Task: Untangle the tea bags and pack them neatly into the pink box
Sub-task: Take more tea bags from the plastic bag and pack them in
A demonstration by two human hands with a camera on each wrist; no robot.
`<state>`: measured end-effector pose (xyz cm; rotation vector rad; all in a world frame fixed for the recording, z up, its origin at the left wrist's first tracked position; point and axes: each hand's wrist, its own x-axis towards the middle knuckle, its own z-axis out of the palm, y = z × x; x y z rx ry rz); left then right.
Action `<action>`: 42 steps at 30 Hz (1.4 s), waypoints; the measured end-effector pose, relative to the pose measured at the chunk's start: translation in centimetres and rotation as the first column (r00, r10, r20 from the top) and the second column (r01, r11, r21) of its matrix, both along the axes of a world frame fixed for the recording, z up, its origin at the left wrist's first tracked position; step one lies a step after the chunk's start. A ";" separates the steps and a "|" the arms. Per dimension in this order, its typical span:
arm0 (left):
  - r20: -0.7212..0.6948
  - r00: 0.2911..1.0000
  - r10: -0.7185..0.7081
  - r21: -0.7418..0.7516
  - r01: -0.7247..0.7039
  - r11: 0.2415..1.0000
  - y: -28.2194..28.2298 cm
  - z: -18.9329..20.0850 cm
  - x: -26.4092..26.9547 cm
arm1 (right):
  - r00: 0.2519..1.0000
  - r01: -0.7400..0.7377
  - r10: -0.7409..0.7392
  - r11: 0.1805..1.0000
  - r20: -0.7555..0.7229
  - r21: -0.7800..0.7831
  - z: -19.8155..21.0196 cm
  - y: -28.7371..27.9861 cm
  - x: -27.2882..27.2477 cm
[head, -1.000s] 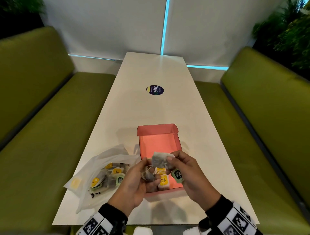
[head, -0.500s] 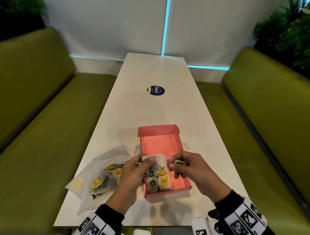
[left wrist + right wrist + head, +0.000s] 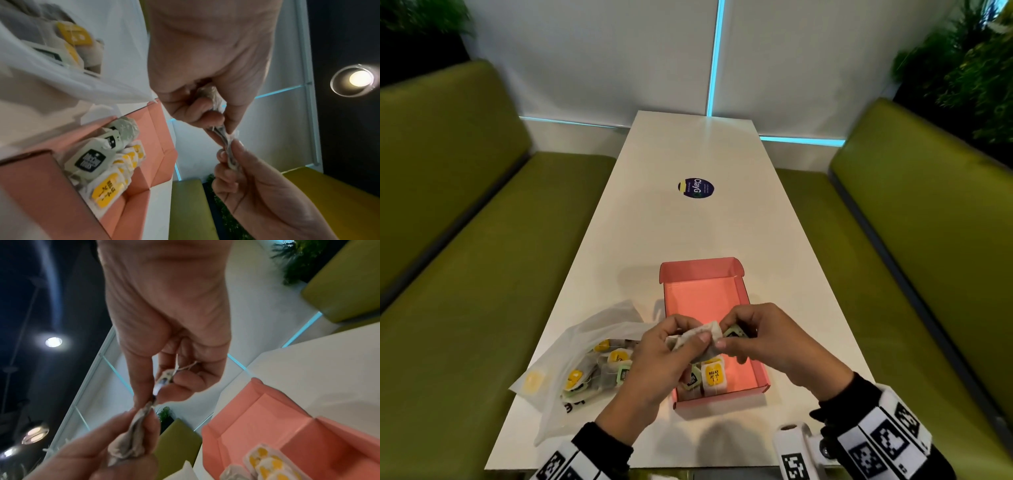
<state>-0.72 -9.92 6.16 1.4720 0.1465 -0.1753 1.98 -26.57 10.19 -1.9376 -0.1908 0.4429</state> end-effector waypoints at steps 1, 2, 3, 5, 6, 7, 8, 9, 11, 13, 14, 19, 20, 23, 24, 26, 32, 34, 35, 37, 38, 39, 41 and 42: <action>0.016 1.000 -0.012 0.026 0.011 1.000 0.2 0.2 0.1 | 1.000 -0.004 0.004 1.000 0.004 -0.009 0.2 0.0 0.0; 0.045 0.999 -0.020 0.051 0.018 0.999 0.5 0.4 0.2 | 1.000 -0.002 0.002 1.000 0.013 -0.015 0.4 -0.1 0.1; 0.081 0.996 -0.031 0.083 0.025 0.996 0.9 0.7 0.4 | 1.000 0.001 0.000 1.000 0.021 -0.028 0.7 -0.2 0.2; 0.157 0.985 -0.075 0.191 0.044 0.981 2.0 1.1 0.9 | 0.999 -0.013 0.016 0.997 0.039 -0.081 1.2 -0.6 0.5; 0.189 0.976 -0.109 0.262 0.057 0.963 2.4 1.3 1.1 | 0.998 -0.030 0.035 0.993 0.043 -0.111 1.3 -0.6 0.5; 0.213 0.967 -0.140 0.324 0.065 0.944 2.6 1.7 1.2 | 0.997 -0.049 0.056 0.990 0.047 -0.136 1.5 -0.5 0.5; 0.228 0.959 -0.166 0.374 0.071 0.925 2.6 1.9 1.3 | 0.996 -0.063 0.071 0.986 0.049 -0.152 1.5 -0.4 0.6; 0.239 0.954 -0.183 0.410 0.072 0.909 2.6 2.0 1.4 | 0.996 -0.069 0.078 0.985 0.050 -0.160 1.6 -0.4 0.6; 0.240 0.953 -0.186 0.429 0.068 0.901 2.6 2.2 1.5 | 0.996 -0.061 0.070 0.986 0.051 -0.158 1.6 -0.3 0.7; 0.234 0.964 -0.124 0.363 0.032 0.931 2.5 2.3 1.4 | 0.998 -0.045 0.051 0.989 0.043 -0.142 1.7 -0.4 0.9; 0.218 0.972 -0.084 0.313 0.011 0.950 2.5 2.3 1.4 | 0.999 -0.037 0.042 0.991 0.034 -0.126 1.7 -0.5 0.9; 0.167 0.986 0.012 0.137 -0.035 0.990 2.7 1.9 1.1 | 0.998 0.062 -0.061 0.996 -0.029 0.056 1.6 -0.7 0.9; 0.157 0.987 0.034 0.103 -0.050 0.993 2.7 1.9 1.1 | 0.995 0.087 -0.083 0.993 -0.050 0.086 1.5 -0.8 0.9; 0.132 0.976 0.173 -0.010 -0.173 0.985 3.2 1.8 1.4 | 0.991 0.117 -0.109 0.987 -0.078 0.107 1.3 -0.8 1.0; 0.137 0.967 0.216 -0.024 -0.215 0.976 3.4 1.7 1.5 | 0.991 0.116 -0.108 0.988 -0.075 0.102 1.3 -0.8 1.0; 0.171 0.955 0.243 0.047 -0.254 0.966 4.0 1.5 2.0 | 0.995 0.084 -0.080 0.993 -0.054 0.078 1.3 -0.8 0.9; 0.189 0.956 -0.226 0.274 0.170 0.947 3.1 2.0 1.5 | 0.997 -0.065 0.064 0.998 -0.030 -0.015 1.6 -0.5 0.5; 0.146 0.923 -0.356 0.324 0.295 0.899 2.5 1.7 1.2 | 0.994 -0.104 0.103 0.994 -0.031 -0.032 1.8 -0.3 0.4; 0.168 0.925 -0.342 0.341 0.271 0.900 2.2 1.6 1.2 | 0.992 -0.121 0.120 0.992 -0.035 -0.039 1.8 -0.3 0.3; 0.231 0.942 -0.243 0.310 0.165 0.936 1.9 1.8 1.2 | 0.994 -0.103 0.103 0.995 -0.033 0.001 1.9 -0.4 0.4; 0.242 0.948 -0.206 0.268 0.139 0.953 1.8 1.8 1.2 | 0.998 -0.046 0.047 0.997 -0.028 0.057 2.0 -0.7 0.5; 0.245 0.950 -0.196 0.230 0.139 0.963 1.8 1.9 1.1 | 0.999 0.037 -0.033 0.991 -0.026 0.126 2.1 -1.0 0.8; 0.226 0.952 -0.207 0.161 0.173 0.972 1.8 2.1 1.0 | 0.984 0.180 -0.172 0.951 -0.054 0.250 2.4 -1.6 1.3; 0.215 0.952 -0.217 0.137 0.191 0.972 1.9 2.2 1.0 | 0.975 0.220 -0.208 0.933 -0.073 0.285 2.5 -1.8 1.5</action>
